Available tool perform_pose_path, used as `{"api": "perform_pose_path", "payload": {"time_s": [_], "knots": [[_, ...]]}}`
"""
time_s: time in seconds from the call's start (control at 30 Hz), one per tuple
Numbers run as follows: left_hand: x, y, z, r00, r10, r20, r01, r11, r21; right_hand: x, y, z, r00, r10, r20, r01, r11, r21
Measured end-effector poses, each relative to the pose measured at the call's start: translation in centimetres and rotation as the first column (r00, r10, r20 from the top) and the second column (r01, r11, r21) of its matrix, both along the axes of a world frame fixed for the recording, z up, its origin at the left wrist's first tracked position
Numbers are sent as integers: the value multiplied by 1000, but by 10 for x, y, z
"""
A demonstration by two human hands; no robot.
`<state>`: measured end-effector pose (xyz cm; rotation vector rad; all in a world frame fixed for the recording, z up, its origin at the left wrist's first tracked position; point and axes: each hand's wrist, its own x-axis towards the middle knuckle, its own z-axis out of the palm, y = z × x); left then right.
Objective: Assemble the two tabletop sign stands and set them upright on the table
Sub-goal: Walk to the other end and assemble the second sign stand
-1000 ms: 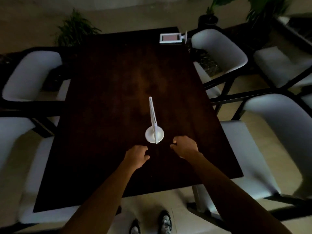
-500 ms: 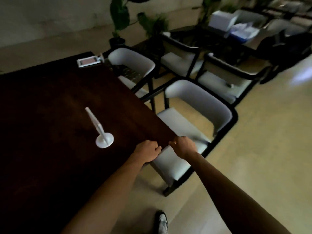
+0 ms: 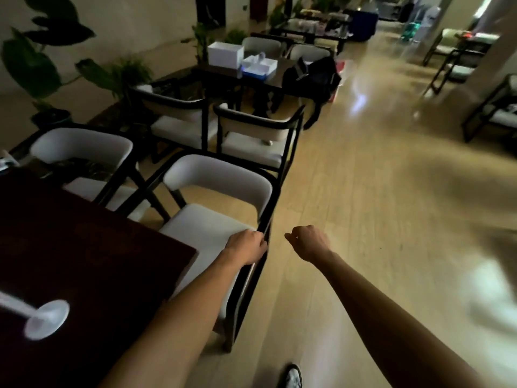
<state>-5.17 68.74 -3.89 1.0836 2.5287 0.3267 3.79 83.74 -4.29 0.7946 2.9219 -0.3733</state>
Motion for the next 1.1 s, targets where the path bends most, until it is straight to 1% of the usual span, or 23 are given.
{"api": "perform_pose_path", "payload": {"time_s": [0.13, 0.27, 0.37, 0.47, 0.6, 0.77, 0.87, 0.93, 1.03, 1.1], "knots": [[-7, 73, 4, 998, -44, -53, 43, 999, -22, 2, 67, -3, 998, -53, -40, 56, 994, 96], [-16, 145, 13, 995, -46, -83, 46, 999, -13, -3, 130, 0, 996, -68, -56, 73, 993, 88], [-24, 206, 20, 994, -43, -104, 45, 999, 21, -14, 185, 3, 995, -67, -70, 74, 993, 90], [-31, 254, 25, 991, -68, -114, 74, 996, 50, -28, 230, 5, 994, -62, -89, 69, 994, 85], [-46, 298, 16, 993, -33, -111, 44, 994, 102, -47, 268, 1, 992, -47, -119, 56, 996, 73], [-82, 350, -6, 992, -24, -124, 43, 987, 157, -90, 319, -16, 994, -10, -107, 11, 1000, 13], [-120, 379, -24, 993, -1, -115, 25, 978, 208, -131, 351, -24, 998, 17, -62, -19, 999, -26], [-144, 394, -35, 990, 13, -138, 20, 972, 236, -156, 366, -27, 997, 43, -66, -47, 997, -56], [-190, 421, -51, 984, 45, -171, 0, 968, 252, -203, 392, -34, 991, 102, -85, -106, 994, -41], [-211, 434, -58, 982, 56, -181, -14, 974, 227, -227, 403, -38, 988, 140, -61, -142, 990, -23]]}}
